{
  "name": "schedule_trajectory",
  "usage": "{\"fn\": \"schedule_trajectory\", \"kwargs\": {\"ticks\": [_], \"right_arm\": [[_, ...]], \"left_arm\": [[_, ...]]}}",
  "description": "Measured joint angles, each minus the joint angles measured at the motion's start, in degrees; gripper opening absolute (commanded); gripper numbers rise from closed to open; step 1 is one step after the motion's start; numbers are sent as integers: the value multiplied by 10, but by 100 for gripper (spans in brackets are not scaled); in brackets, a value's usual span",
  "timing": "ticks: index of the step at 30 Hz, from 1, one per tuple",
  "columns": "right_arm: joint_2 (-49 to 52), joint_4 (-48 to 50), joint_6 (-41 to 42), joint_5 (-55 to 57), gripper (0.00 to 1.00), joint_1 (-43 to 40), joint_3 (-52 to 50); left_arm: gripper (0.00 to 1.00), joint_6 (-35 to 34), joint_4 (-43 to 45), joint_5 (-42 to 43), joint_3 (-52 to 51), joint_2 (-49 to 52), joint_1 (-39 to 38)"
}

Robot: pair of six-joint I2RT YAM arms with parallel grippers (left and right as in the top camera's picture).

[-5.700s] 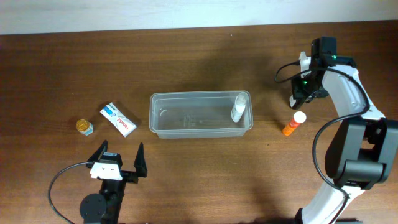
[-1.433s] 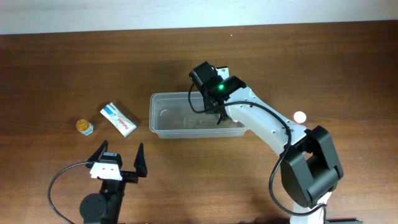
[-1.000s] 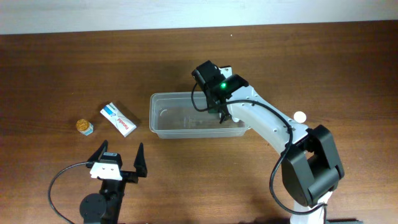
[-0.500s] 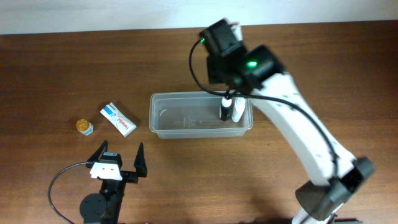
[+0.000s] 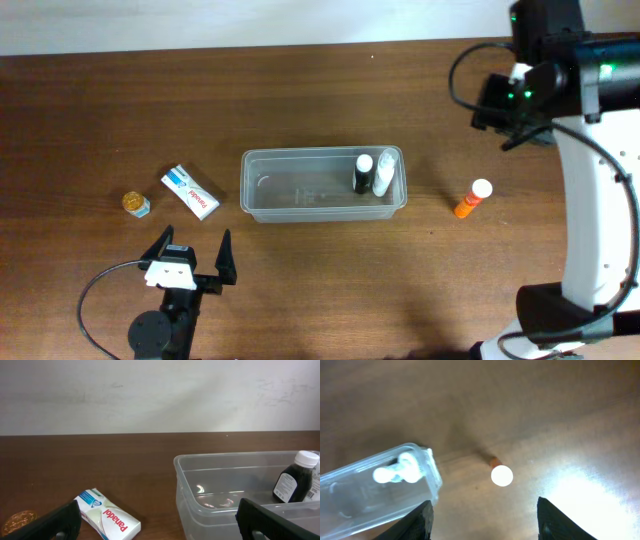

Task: Pack container
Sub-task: 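Move the right gripper down onto the orange tube and grasp it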

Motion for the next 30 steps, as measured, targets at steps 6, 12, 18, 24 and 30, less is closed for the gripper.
{"fn": "schedule_trajectory", "kwargs": {"ticks": [6, 12, 18, 24, 30], "right_arm": [[1, 18, -36, -28, 59, -29, -145], [3, 115, -64, -45, 59, -29, -287], [3, 196, -81, -45, 58, -29, -382], [0, 222, -87, -17, 59, -29, -402], [0, 229, -91, -11, 59, -29, -403]], "left_arm": [[99, 0, 0, 0, 0, 0, 0], [99, 0, 0, 0, 0, 0, 0], [99, 0, 0, 0, 0, 0, 0], [100, 0, 0, 0, 0, 0, 0], [99, 0, 0, 0, 0, 0, 0]]}}
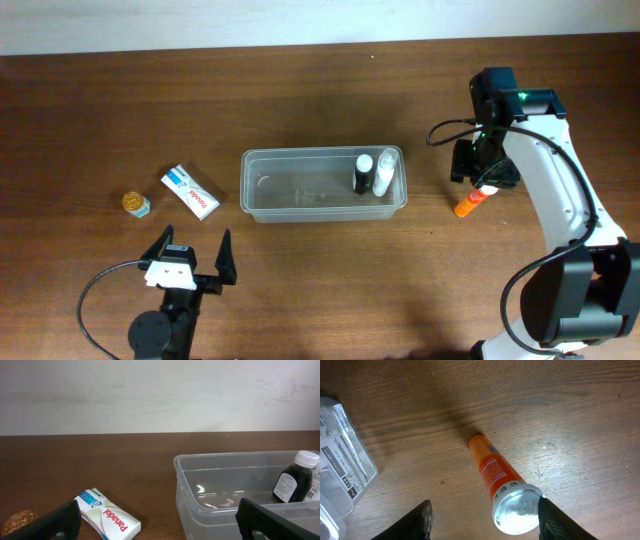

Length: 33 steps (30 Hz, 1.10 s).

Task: Pack container
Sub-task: 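Move the right gripper down onto the orange tube and grasp it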

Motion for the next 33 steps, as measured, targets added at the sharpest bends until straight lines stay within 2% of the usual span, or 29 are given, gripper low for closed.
{"fn": "schedule_trajectory", "kwargs": {"ticks": [33], "right_arm": [[0, -30, -25, -32, 59, 0, 26]], "left_arm": [[99, 0, 0, 0, 0, 0, 0]]}}
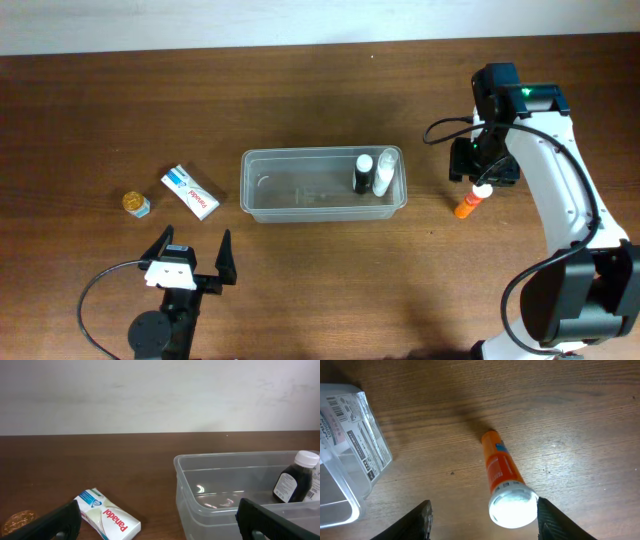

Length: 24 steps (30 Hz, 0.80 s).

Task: Pack container
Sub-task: 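Move the right gripper down onto the orange tube and grasp it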

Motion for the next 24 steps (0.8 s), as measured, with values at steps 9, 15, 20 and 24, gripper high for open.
{"fn": "schedule_trajectory", "kwargs": {"ticks": [9, 15, 20, 24], "right_arm": [[0, 2, -2, 22, 60, 0, 0], [0, 35, -2, 26, 60, 0, -25], [0, 52, -2, 26, 60, -2, -47], [0, 56, -2, 26, 59, -21, -61]], "left_arm": [[99, 0, 0, 0, 0, 0, 0], [99, 0, 0, 0, 0, 0, 0], [99, 0, 0, 0, 0, 0, 0], [99, 0, 0, 0, 0, 0, 0]]}}
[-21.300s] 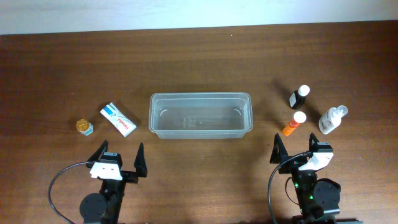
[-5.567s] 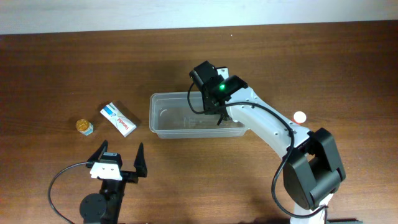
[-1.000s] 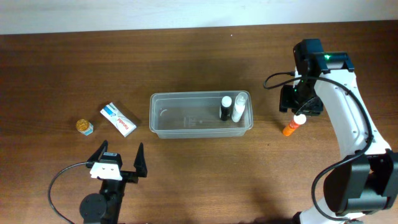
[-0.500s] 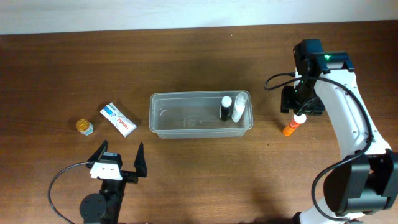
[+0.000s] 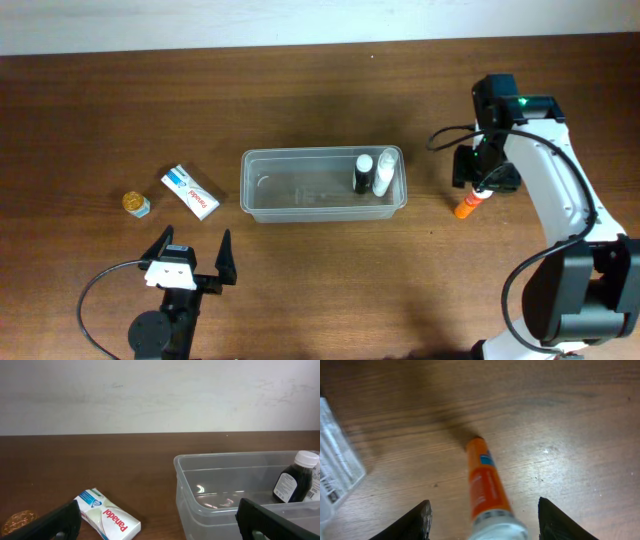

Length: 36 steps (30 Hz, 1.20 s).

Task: Pack container
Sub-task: 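Move the right gripper down onto the orange tube and grasp it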

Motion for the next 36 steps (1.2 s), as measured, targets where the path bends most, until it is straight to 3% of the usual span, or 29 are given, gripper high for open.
{"fn": "schedule_trajectory", "kwargs": {"ticks": [11, 17, 29, 36], "right_arm": [[0, 7, -5, -5, 40, -17, -1], [0, 6, -6, -21, 38, -17, -5], [0, 24, -8, -35, 19, -17, -43], [1, 17, -13, -35, 17, -17, -41]], "left_arm": [[99, 0, 0, 0, 0, 0, 0], [100, 0, 0, 0, 0, 0, 0], [99, 0, 0, 0, 0, 0, 0], [99, 0, 0, 0, 0, 0, 0]]}}
